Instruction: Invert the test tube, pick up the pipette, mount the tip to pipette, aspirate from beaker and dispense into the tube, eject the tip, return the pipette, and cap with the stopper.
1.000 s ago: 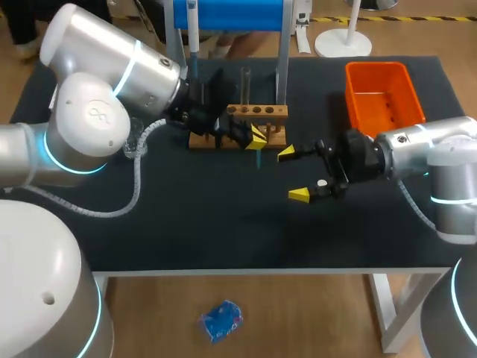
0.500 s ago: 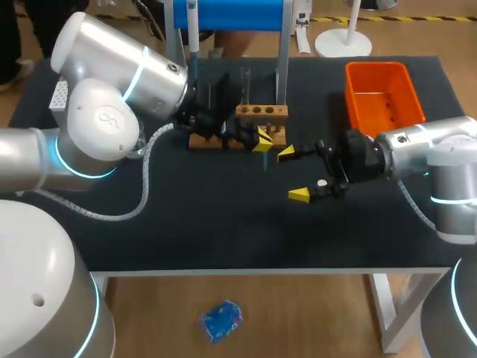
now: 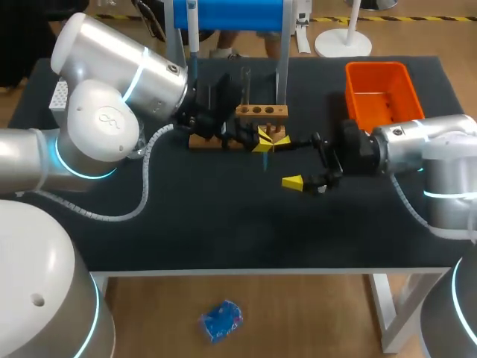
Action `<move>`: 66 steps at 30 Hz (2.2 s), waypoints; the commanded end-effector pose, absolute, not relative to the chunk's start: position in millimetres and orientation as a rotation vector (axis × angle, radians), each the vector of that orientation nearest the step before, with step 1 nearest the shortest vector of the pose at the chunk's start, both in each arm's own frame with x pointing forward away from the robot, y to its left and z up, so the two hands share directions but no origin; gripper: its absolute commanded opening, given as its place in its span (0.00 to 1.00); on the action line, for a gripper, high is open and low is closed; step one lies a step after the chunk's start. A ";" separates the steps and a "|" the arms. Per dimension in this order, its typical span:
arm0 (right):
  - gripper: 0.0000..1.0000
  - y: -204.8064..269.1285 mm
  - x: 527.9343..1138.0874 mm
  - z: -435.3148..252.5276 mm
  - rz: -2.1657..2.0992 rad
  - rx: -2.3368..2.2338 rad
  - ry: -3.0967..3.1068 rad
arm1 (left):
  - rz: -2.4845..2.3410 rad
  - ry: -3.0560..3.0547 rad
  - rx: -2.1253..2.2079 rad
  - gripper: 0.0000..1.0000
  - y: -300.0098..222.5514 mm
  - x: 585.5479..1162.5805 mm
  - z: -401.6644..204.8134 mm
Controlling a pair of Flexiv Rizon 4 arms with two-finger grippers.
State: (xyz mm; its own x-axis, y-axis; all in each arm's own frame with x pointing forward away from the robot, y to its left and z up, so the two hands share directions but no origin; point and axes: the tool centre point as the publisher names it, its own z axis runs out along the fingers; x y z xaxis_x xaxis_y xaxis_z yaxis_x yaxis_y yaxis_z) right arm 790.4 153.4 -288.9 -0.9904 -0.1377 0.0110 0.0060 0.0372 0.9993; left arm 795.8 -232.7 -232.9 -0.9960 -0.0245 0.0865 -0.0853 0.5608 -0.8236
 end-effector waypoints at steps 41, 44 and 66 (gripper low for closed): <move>0.35 195.1 798.6 -268.8 -2.132 0.094 -2.198 | 1.443 -2.717 0.095 0.00 -232.5 795.7 -233.5; 0.34 195.3 798.8 -268.4 -2.135 0.098 -2.192 | 1.443 -2.717 0.095 0.00 -232.5 795.7 -233.5; 0.00 197.4 801.1 -267.6 -2.130 0.095 -2.173 | 1.443 -2.717 0.095 0.00 -232.5 795.7 -233.5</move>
